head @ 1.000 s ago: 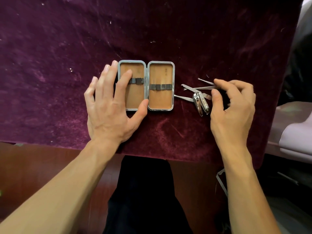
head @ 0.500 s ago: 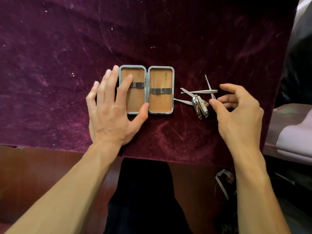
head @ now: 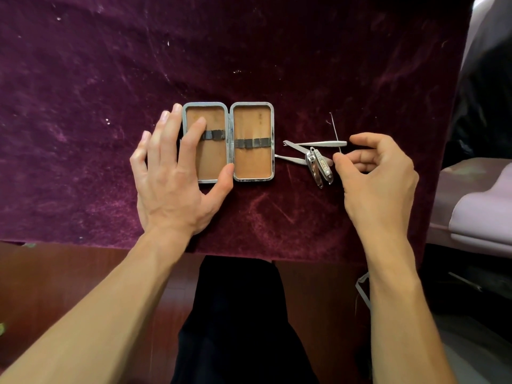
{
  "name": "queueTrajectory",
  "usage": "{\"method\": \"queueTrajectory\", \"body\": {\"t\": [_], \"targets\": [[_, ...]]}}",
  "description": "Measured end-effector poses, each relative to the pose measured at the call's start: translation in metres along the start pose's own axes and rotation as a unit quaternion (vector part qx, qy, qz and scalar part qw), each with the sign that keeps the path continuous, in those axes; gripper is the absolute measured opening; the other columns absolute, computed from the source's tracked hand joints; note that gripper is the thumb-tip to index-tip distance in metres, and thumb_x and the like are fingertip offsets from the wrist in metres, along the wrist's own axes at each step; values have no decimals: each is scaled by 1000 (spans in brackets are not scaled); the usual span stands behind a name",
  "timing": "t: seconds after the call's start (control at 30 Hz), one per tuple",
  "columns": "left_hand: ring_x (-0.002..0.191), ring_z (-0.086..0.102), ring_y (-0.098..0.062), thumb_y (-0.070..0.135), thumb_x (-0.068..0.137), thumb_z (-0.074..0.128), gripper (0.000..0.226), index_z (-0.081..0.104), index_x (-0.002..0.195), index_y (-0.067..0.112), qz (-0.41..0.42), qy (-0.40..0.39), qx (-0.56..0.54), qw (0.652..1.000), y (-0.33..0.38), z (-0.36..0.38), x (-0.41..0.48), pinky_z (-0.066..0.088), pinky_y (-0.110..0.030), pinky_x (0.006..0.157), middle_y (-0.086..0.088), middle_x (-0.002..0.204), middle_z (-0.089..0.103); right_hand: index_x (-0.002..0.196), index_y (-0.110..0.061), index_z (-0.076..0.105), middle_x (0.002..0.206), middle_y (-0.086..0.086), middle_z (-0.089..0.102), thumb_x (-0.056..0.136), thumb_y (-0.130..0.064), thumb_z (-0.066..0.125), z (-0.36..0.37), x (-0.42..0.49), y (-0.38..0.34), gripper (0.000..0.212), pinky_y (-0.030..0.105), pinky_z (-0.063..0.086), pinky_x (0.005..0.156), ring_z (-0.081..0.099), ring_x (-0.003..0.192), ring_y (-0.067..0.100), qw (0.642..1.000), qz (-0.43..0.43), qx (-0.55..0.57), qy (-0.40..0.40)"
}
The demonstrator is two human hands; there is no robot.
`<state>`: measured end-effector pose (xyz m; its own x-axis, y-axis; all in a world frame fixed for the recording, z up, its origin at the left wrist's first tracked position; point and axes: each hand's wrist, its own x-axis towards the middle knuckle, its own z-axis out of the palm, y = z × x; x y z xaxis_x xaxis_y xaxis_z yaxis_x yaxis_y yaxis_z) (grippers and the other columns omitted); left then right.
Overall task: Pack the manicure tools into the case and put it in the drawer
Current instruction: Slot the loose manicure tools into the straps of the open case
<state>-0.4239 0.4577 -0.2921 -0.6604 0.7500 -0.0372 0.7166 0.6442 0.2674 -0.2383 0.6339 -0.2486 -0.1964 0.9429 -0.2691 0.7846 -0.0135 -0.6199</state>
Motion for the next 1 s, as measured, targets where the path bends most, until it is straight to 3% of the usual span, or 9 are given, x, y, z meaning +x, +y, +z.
{"method": "queueTrajectory", "body": {"t": [0.13, 0.33, 0.5, 0.73, 0.87, 1.0], "targets": [[158, 24, -26, 65, 95, 45, 72, 36, 153, 23, -1, 0, 0, 1000, 0, 0, 0, 19, -50, 126, -6, 169, 25, 104, -26, 82, 74, -26, 66, 93, -27, 78, 0, -4, 2, 11, -2, 45, 66, 63, 73, -18, 1000, -12, -23, 18], [158, 23, -26, 64, 95, 46, 72, 35, 153, 23, 0, -2, 2, 1000, 1, 0, 0, 18, -50, 126, -6, 169, 25, 96, -28, 81, 75, -24, 66, 95, -30, 73, -5, -6, 5, 8, 1, 44, 65, 64, 66, -8, 998, -8, -52, 35], [158, 24, -26, 64, 94, 47, 72, 36, 153, 23, -1, 4, -1, 1000, 1, 0, 0, 20, -50, 125, -6, 169, 26, 95, -27, 77, 74, -18, 72, 97, -33, 70, -14, -10, 6, 9, 1, 47, 65, 66, 71, -15, 999, 29, 15, 35], [157, 25, -26, 64, 93, 49, 72, 38, 152, 24, -3, 4, 2, 1000, 2, -1, 0, 21, -50, 126, -7, 169, 27, 102, -21, 73, 88, -7, 84, 105, -30, 64, 7, -39, -23, 13, 10, 52, 65, 75, 73, 2, 956, 83, 231, -164], [157, 25, -25, 65, 93, 48, 73, 37, 153, 25, -4, 3, 6, 1000, 1, 0, 0, 20, -49, 125, -6, 169, 27, 105, -12, 70, 86, 1, 84, 107, -25, 62, 21, -57, -24, 16, 12, 52, 61, 72, 68, 4, 924, 106, 271, -250], [157, 27, -26, 66, 93, 47, 73, 39, 153, 24, -4, 6, 7, 1000, 1, -1, 1, 22, -50, 125, -7, 169, 28, 106, -16, 71, 82, 2, 84, 107, -27, 63, 28, -68, -19, 14, 11, 51, 63, 72, 65, 5, 916, 118, 260, -283]]}}
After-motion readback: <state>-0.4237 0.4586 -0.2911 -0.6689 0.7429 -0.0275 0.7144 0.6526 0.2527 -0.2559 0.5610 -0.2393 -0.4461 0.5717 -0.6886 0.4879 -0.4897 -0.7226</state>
